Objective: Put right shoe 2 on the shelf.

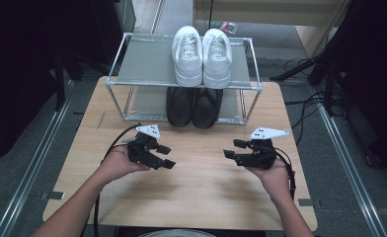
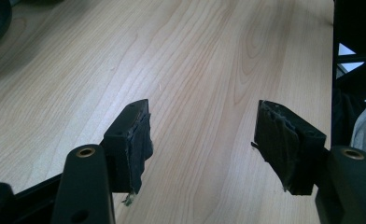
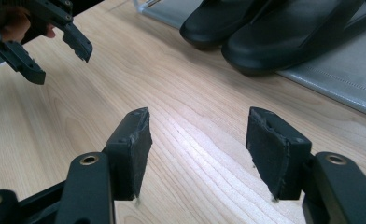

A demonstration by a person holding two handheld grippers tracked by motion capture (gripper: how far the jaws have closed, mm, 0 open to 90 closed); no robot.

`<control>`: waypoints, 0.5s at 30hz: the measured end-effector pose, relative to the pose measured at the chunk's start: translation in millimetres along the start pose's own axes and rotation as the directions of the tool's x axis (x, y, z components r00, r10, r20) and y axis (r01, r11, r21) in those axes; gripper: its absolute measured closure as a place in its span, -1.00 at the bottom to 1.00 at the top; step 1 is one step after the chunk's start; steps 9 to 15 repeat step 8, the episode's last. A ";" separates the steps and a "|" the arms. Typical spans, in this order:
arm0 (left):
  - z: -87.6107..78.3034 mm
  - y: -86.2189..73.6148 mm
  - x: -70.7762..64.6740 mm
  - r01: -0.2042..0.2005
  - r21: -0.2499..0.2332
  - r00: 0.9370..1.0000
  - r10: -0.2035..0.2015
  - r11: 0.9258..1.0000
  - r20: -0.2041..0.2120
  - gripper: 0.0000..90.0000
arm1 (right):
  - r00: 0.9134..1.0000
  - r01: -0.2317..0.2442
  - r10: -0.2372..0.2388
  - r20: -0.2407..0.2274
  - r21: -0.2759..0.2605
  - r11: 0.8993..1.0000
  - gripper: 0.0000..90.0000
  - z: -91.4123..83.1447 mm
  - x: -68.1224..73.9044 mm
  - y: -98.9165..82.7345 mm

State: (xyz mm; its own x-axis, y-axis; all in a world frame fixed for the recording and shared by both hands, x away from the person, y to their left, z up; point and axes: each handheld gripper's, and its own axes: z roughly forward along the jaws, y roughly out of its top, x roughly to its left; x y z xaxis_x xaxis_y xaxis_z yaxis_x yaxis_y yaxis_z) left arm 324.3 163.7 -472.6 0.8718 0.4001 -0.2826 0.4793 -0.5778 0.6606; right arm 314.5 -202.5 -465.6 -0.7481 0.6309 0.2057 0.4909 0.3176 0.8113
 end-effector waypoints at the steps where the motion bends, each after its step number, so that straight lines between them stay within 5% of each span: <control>1: 0.3 -0.2 0.6 0.001 0.003 1.000 -0.001 1.000 0.002 -0.20 | 1.000 0.002 -0.002 -0.002 0.002 1.000 -0.08 0.6 0.0 -0.2; 15: 4.0 -1.7 2.0 0.007 0.023 1.000 -0.007 1.000 -0.004 -0.24 | 1.000 0.005 -0.004 -0.011 0.026 1.000 -0.14 6.5 2.6 -1.4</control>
